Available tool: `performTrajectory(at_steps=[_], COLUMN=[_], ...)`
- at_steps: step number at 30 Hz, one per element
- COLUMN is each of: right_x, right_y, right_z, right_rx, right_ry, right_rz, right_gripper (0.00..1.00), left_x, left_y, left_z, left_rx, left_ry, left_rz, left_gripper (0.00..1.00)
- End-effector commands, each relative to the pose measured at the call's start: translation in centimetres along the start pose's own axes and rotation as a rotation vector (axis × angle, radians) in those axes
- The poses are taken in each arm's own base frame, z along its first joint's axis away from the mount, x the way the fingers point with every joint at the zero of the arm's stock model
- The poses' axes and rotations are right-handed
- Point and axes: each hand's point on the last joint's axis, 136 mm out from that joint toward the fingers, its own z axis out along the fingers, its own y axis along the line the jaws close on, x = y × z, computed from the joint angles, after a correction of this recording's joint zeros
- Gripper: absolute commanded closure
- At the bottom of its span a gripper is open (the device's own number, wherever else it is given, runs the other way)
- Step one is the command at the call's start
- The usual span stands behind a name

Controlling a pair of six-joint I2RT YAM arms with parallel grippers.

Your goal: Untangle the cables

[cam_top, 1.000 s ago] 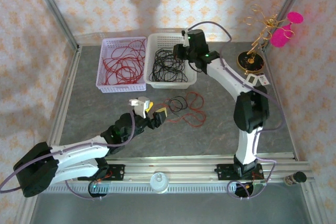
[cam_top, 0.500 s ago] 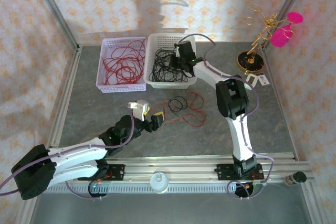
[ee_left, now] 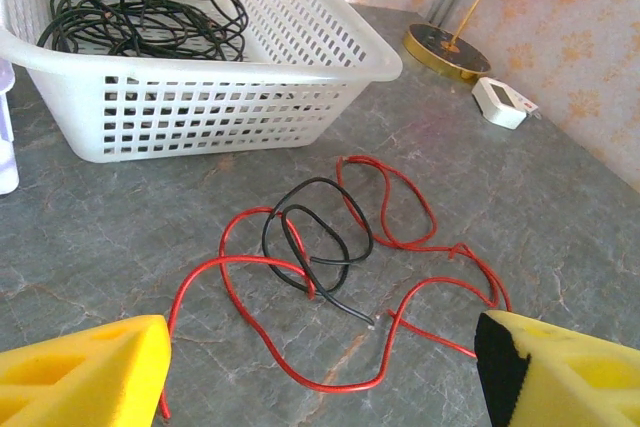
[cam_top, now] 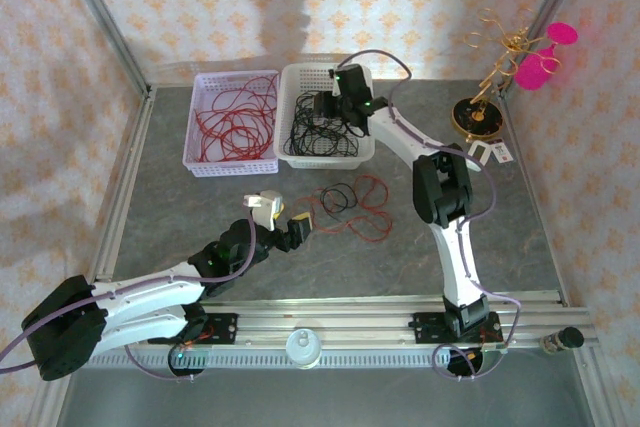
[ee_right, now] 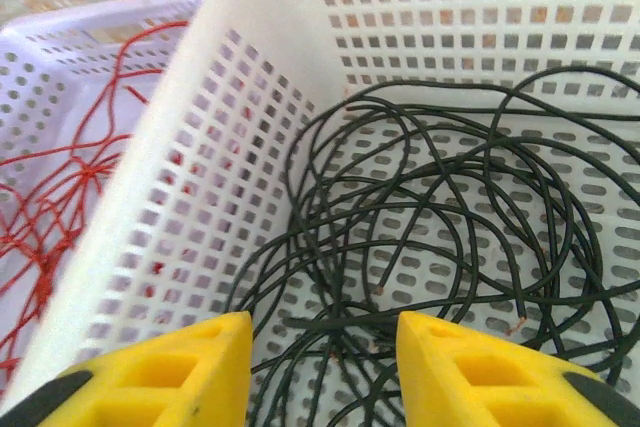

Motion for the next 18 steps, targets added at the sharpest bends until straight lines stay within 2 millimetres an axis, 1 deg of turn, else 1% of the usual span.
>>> performTrajectory(at_steps=[1, 4, 7, 8, 9, 10, 13, 14, 15, 17, 18], right_x=[-3.4, -3.3, -2.5, -2.3, -1.4, -0.9, 1.8, 3.3, 4.3, 7.3, 8.6], right_y=[2.7, 3.1, 3.0, 2.9, 2.4, 2.1, 0.3, -0.6, -1.4, -3.4, -4.0], right_z=[-5.3, -7.8, -10.7, -12.1, -12.9, -14.1, -17.2, -18.0, -18.7, -20.2, -20.7], right_rx=[-0.018, -0.024, -0.022, -0.019, -0.005, 0.002, 0.056, 0.081, 0.107, 0.169, 0.181], right_ry=[-0.07, -0.083, -0.099, -0.113, -0.11, -0.119, -0.133, -0.125, -0.124, -0.108, -0.1], right_rz=[-0.029, -0.036, -0.04, -0.041, -0.039, -0.04, -0.028, -0.025, -0.023, 0.003, 0.022], right_gripper=[0.55, 0.53, 0.52, 0.52, 0.52, 0.52, 0.52, 0.52, 0.52, 0.52, 0.52], left_x=[-0.3, -0.1, 0.3, 0.4, 0.5, 0.7, 1.1, 1.2, 1.4, 1.6, 1.5], left_y=[-0.2, -0.1, -0.2, -0.2, -0.2, -0.2, 0.1, 0.1, 0.1, 0.2, 0.2], left_z=[0.2, 0.4, 0.9, 1.0, 1.1, 1.2, 1.5, 1.6, 1.6, 1.8, 1.8], left_rx=[-0.008, -0.015, -0.023, -0.025, -0.03, -0.032, -0.057, -0.061, -0.062, -0.073, -0.076], left_ry=[0.001, 0.011, 0.041, 0.052, 0.061, 0.07, 0.108, 0.12, 0.132, 0.156, 0.166], left_rz=[0.009, 0.012, 0.015, 0.013, 0.011, 0.006, 0.0, -0.002, -0.001, -0.007, -0.009], left_gripper=[0.19, 0.19, 0.19, 0.19, 0.19, 0.19, 0.19, 0.19, 0.19, 0.19, 0.19])
